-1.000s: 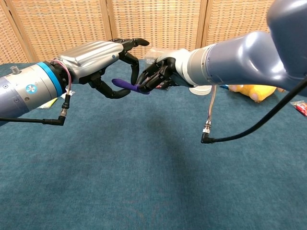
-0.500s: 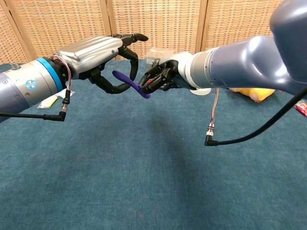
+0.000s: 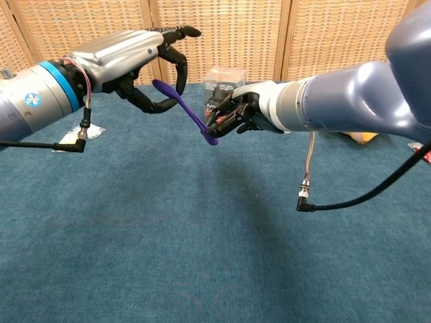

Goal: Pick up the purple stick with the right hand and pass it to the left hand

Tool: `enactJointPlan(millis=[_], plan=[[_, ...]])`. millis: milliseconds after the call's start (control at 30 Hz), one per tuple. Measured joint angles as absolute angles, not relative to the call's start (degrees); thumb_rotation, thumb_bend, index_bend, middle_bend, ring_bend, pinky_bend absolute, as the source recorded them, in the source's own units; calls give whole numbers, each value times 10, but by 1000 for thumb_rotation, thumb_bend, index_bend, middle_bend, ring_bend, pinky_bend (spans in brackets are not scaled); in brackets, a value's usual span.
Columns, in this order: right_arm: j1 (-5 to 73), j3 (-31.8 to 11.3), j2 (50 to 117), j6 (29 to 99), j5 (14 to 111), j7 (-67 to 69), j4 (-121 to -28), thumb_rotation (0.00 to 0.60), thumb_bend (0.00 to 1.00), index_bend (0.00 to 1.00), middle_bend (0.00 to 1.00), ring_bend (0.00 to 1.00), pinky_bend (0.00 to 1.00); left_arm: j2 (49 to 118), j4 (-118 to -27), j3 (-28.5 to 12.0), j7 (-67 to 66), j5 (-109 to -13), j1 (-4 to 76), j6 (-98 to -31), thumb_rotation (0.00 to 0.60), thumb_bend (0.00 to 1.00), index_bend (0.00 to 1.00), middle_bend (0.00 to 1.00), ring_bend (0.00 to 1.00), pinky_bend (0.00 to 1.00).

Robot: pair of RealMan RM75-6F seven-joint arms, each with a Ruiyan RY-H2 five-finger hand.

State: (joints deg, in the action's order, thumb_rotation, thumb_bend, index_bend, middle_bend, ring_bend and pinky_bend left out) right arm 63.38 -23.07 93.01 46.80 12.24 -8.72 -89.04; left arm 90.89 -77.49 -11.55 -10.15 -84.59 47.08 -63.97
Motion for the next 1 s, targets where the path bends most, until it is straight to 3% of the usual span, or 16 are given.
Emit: enactJointPlan(millis=[367, 700, 1000], plan=[[618, -220, 927, 467, 130, -79, -884, 600, 641, 626, 48, 0, 0, 852, -818, -152, -97, -829, 466, -663, 600, 427, 721, 0, 0, 0], [599, -209, 919, 466, 136, -70, -882, 600, 642, 627, 49, 0, 0, 752, -864, -216, -72, -787, 448, -696, 600, 427, 727, 0, 0, 0], [574, -201, 896, 461, 151, -59, -887, 600, 643, 629, 51, 0, 0, 662, -846, -253, -18, -730, 408, -706, 600, 427, 728, 0, 0, 0]])
